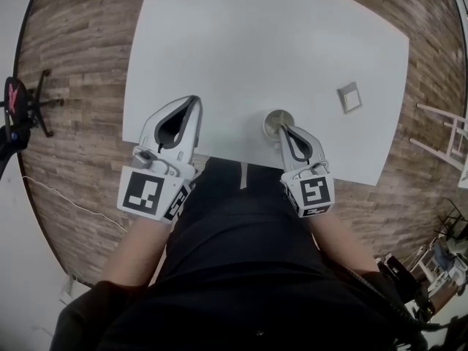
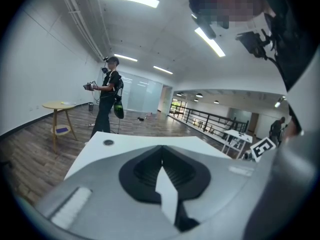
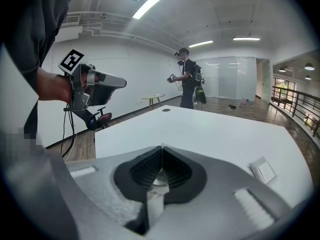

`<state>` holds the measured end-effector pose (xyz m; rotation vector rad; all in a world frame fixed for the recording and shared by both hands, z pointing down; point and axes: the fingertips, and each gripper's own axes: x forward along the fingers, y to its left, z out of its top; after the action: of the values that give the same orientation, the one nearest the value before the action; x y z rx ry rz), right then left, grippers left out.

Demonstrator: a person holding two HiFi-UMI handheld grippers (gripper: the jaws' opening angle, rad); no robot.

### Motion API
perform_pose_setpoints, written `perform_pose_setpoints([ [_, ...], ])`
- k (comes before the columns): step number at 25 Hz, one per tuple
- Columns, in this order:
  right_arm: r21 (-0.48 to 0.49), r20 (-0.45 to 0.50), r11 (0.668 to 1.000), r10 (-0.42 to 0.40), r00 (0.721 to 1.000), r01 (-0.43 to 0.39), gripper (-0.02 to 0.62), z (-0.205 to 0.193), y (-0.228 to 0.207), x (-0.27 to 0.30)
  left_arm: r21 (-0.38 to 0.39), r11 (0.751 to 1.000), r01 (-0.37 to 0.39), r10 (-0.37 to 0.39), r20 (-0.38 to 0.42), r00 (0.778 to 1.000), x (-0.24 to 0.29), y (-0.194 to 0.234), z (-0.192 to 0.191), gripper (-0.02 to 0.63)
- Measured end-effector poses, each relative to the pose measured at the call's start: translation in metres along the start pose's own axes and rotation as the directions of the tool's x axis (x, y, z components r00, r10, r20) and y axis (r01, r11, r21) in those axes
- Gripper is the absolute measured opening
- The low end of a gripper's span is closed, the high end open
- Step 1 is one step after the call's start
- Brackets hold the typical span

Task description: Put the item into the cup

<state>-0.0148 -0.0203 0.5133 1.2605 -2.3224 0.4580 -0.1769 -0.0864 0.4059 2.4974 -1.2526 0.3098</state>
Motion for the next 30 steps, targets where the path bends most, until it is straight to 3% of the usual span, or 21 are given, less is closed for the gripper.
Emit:
perform_pose_setpoints([
  [4,-0.014,-0.027,1.0,0.01,1.0,-0.01,0.01,-0.002,0.002,0.002,-0.005,1.0,0.005,-0.005,-0.004,1.0,0.004,0.0,0.0,-0.002],
  [8,-0.015,-0.049,1.0,0.01,0.999,-0.011,0.067,-0.005,0.002,0.004,-0.004,1.0,0.011,-0.011,-0.001,1.0,0.008,0.001,0.003,-0.002],
  [30,-0.022,0.001,0.999,-0.039,0.999,0.039,0.08,0.011,-0.016,-0.003,0.03,0.998,0.05,-0.05,0.012,0.999,0.022,-0.008,0.015,-0.002],
])
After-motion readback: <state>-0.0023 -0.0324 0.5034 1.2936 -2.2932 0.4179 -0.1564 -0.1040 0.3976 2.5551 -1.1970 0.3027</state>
